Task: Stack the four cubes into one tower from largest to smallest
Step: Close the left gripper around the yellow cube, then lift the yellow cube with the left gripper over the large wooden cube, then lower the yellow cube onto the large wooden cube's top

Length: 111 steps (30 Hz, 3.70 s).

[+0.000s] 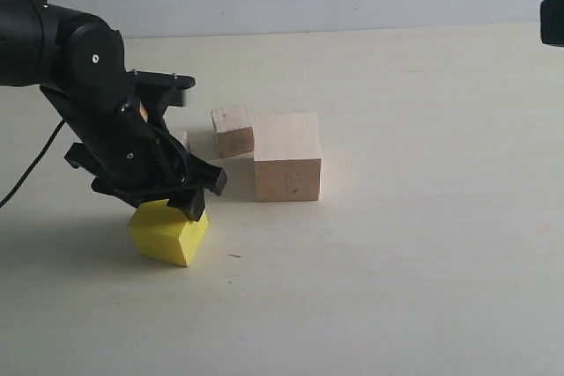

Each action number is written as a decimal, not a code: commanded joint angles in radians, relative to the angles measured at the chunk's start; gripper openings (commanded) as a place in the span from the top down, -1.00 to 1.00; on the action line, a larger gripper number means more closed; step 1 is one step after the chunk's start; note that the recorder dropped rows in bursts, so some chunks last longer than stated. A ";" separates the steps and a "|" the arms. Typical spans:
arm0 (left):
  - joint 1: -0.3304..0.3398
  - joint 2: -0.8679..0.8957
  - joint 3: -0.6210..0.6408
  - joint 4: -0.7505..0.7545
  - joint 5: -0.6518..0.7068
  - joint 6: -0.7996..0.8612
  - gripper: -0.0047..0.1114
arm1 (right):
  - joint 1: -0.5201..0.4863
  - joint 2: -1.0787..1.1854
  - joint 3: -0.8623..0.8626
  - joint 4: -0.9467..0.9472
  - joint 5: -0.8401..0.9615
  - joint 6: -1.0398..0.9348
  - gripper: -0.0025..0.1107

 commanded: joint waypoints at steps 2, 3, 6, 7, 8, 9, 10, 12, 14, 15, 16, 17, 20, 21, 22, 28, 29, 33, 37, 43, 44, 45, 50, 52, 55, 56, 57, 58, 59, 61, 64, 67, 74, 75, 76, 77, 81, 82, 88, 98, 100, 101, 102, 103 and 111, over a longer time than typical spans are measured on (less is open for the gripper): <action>-0.004 -0.004 -0.008 -0.033 0.055 -0.016 0.92 | -0.001 -0.003 0.005 0.001 -0.019 -0.012 0.96; -0.004 -0.006 -0.017 -0.038 0.087 -0.028 0.92 | -0.001 -0.003 0.005 0.001 -0.019 -0.012 0.96; -0.004 -0.025 -0.071 -0.061 0.171 -0.033 0.92 | -0.001 -0.003 0.005 0.001 -0.019 -0.012 0.96; -0.004 -0.039 -0.094 -0.072 0.199 -0.033 0.92 | -0.001 -0.003 0.005 0.001 -0.019 -0.012 0.96; -0.004 -0.050 -0.118 -0.077 0.215 -0.033 0.92 | -0.001 -0.003 0.005 0.001 -0.019 -0.012 0.96; -0.004 -0.063 -0.138 -0.082 0.226 -0.033 0.92 | -0.001 -0.003 0.005 0.001 -0.019 -0.012 0.96; -0.004 -0.076 -0.169 -0.093 0.235 -0.033 0.92 | -0.001 -0.003 0.005 0.001 -0.019 -0.012 0.96; -0.004 -0.097 -0.210 -0.118 0.246 -0.034 0.92 | -0.001 -0.003 0.005 0.001 -0.019 -0.012 0.96; -0.004 -0.109 -0.266 -0.133 0.255 -0.040 0.92 | -0.001 -0.003 0.005 0.001 -0.019 -0.012 0.96; -0.004 -0.109 -0.297 -0.138 0.264 -0.045 0.92 | -0.001 -0.003 0.005 0.001 -0.019 -0.010 0.96; -0.004 -0.109 -0.328 -0.140 0.282 -0.066 0.92 | -0.001 -0.003 0.005 0.001 -0.019 -0.010 0.96; -0.004 -0.107 -0.355 -0.140 0.287 -0.074 0.92 | -0.001 -0.003 0.005 0.002 -0.019 -0.010 0.96; -0.004 -0.095 -0.418 -0.136 0.291 -0.103 0.92 | -0.001 -0.003 0.005 0.005 -0.019 -0.010 0.96; -0.004 -0.087 -0.437 -0.134 0.293 -0.119 0.92 | -0.001 -0.003 0.005 0.005 -0.019 -0.010 0.96; -0.004 -0.079 -0.455 -0.134 0.297 -0.135 0.92 | -0.001 -0.003 0.005 0.005 -0.019 -0.010 0.96; -0.043 -0.001 -0.573 -0.127 0.331 -0.160 0.92 | -0.001 -0.003 0.005 0.007 -0.019 -0.004 0.96; -0.053 0.018 -0.594 -0.114 0.338 -0.160 0.92 | -0.001 -0.003 0.005 0.010 -0.019 -0.004 0.96; -0.072 0.096 -0.709 -0.027 0.408 -0.216 0.92 | -0.001 -0.003 0.005 0.017 -0.019 -0.004 0.96; -0.072 0.175 -0.808 0.010 0.484 -0.255 0.92 | -0.001 -0.003 0.005 0.019 -0.019 -0.004 0.96; -0.080 0.268 -0.881 0.015 0.495 -0.287 0.92 | -0.001 -0.003 0.005 0.019 -0.019 -0.002 0.96; -0.083 0.276 -0.886 0.015 0.495 -0.290 0.92 | -0.001 -0.003 0.005 0.019 -0.019 -0.002 0.96; -0.087 0.283 -0.890 0.017 0.495 -0.290 0.92 | -0.001 -0.003 0.005 0.019 -0.019 -0.002 0.96; -0.113 0.299 -0.896 0.017 0.436 -0.291 0.92 | -0.001 -0.003 0.005 0.019 -0.017 -0.002 0.96; -0.120 0.304 -0.896 0.022 0.414 -0.294 0.92 | -0.001 -0.003 0.005 0.019 -0.015 -0.002 0.96; -0.124 0.312 -0.903 0.024 0.384 -0.313 0.92 | -0.001 -0.003 0.005 0.019 -0.015 -0.002 0.96; -0.124 0.315 -0.907 0.030 0.384 -0.316 0.92 | -0.001 -0.003 0.005 0.021 -0.016 -0.002 0.96; -0.124 0.323 -0.916 0.032 0.388 -0.316 0.92 | -0.001 -0.003 0.005 0.023 -0.011 -0.002 0.96; -0.124 0.325 -0.916 0.033 0.388 -0.320 0.92 | -0.001 -0.003 0.005 0.023 -0.006 -0.002 0.96; -0.124 0.329 -0.916 0.035 0.392 -0.324 0.92 | -0.001 -0.003 0.005 0.023 -0.001 -0.002 0.96; -0.124 0.338 -0.916 0.041 0.405 -0.327 0.92 | -0.001 -0.003 0.005 0.023 0.001 -0.002 0.96; -0.124 0.338 -0.916 0.085 0.442 -0.354 0.92 | -0.001 -0.003 0.005 0.023 0.001 -0.002 0.96; -0.124 0.338 -0.916 0.102 0.455 -0.377 0.92 | -0.001 -0.003 0.005 0.020 0.000 -0.002 0.96; -0.142 0.338 -0.916 0.085 0.457 -0.469 0.92 | -0.001 -0.003 0.005 0.017 0.000 -0.012 0.96; -0.143 0.338 -0.916 0.073 0.457 -0.472 0.92 | -0.001 -0.003 0.005 0.016 0.000 -0.012 0.96; -0.143 0.338 -0.916 0.063 0.459 -0.472 0.92 | -0.001 -0.003 0.005 0.016 0.000 -0.012 0.96; -0.143 0.338 -0.916 0.058 0.459 -0.472 0.92 | -0.001 -0.003 0.005 0.016 0.000 -0.012 0.96; -0.143 0.338 -0.916 0.058 0.457 -0.472 0.92 | -0.001 -0.003 0.005 0.016 0.003 -0.012 0.96; -0.143 0.338 -0.916 0.058 0.452 -0.472 0.92 | -0.001 -0.003 0.005 0.016 0.003 -0.012 0.96; -0.143 0.338 -0.916 0.058 0.436 -0.490 0.92 | -0.001 -0.003 0.005 0.016 0.003 -0.012 0.96; -0.143 0.338 -0.916 0.058 0.448 -0.499 0.92 | -0.001 -0.003 0.005 0.016 0.003 -0.012 0.96; -0.143 0.338 -0.916 0.061 0.449 -0.504 0.92 | -0.001 -0.003 0.005 0.016 0.003 -0.012 0.96; -0.143 0.340 -0.916 0.061 0.449 -0.504 0.92 | -0.001 -0.003 0.005 0.016 0.003 -0.012 0.96; -0.143 0.340 -0.916 0.061 0.449 -0.504 0.92 | -0.001 -0.003 0.005 0.016 0.003 -0.012 0.96; -0.143 0.340 -0.916 0.061 0.449 -0.504 0.92 | -0.001 -0.003 0.005 0.016 0.003 -0.012 0.96; -0.143 0.340 -0.916 0.073 0.452 -0.504 0.92 | -0.001 -0.003 0.005 0.016 0.003 -0.012 0.96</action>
